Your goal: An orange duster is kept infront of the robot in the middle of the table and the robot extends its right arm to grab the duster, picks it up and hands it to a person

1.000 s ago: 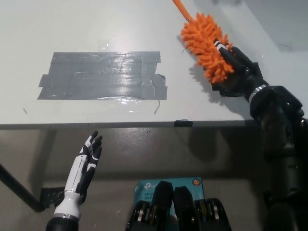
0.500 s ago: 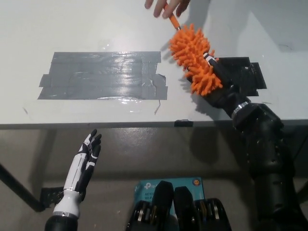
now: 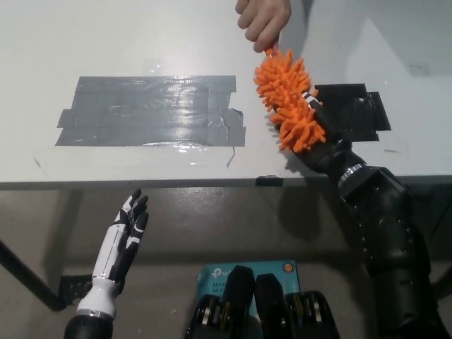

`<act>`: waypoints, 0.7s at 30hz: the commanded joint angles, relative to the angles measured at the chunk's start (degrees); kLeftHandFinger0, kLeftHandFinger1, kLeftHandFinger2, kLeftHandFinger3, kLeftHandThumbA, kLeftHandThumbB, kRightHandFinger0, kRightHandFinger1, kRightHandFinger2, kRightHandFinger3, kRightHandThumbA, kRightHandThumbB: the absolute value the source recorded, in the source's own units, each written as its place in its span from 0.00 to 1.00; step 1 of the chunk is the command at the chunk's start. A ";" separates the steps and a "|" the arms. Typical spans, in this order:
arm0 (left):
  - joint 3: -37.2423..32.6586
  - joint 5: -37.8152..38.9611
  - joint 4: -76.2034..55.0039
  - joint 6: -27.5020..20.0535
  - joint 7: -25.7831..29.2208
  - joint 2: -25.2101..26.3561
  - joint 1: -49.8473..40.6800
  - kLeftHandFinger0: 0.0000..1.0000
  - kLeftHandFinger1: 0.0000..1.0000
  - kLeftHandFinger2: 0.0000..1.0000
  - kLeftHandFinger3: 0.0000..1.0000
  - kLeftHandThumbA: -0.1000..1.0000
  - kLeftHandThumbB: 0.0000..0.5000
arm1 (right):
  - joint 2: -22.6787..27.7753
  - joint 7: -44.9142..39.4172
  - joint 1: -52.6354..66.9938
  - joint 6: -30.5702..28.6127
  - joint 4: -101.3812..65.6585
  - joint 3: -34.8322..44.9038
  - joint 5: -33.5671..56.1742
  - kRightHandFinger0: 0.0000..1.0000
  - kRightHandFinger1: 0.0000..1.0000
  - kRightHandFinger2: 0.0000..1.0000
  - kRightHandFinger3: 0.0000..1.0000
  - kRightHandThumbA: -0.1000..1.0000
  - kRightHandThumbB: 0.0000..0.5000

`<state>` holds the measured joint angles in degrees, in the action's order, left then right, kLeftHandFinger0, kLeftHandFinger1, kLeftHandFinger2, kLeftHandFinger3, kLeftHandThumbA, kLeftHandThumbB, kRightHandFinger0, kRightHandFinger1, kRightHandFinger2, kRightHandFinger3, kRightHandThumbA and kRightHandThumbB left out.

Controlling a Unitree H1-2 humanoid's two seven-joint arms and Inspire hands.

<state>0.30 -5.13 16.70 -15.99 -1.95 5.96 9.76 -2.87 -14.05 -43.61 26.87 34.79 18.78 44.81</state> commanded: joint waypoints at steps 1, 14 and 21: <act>0.28 0.42 -1.01 -0.12 0.22 0.64 1.43 1.00 1.00 1.00 1.00 0.90 0.15 | 0.71 0.86 -1.25 0.05 -3.07 -1.22 3.79 0.10 0.48 0.95 1.00 0.00 0.47; 0.14 0.01 -0.95 -0.32 0.26 0.83 1.69 0.99 1.00 1.00 1.00 0.91 0.13 | 2.74 -10.57 1.66 -1.51 -6.64 -4.90 1.21 1.00 1.00 1.00 1.00 0.75 1.00; 0.15 0.66 -0.91 0.07 -0.14 0.87 2.19 0.99 1.00 1.00 1.00 0.90 0.16 | 5.15 -12.05 5.16 -2.16 -17.75 -6.59 -0.10 1.00 1.00 1.00 1.00 0.88 1.00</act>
<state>0.26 -5.17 16.69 -15.85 -1.95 6.21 10.37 0.32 -21.90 -38.65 26.73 24.46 13.52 45.76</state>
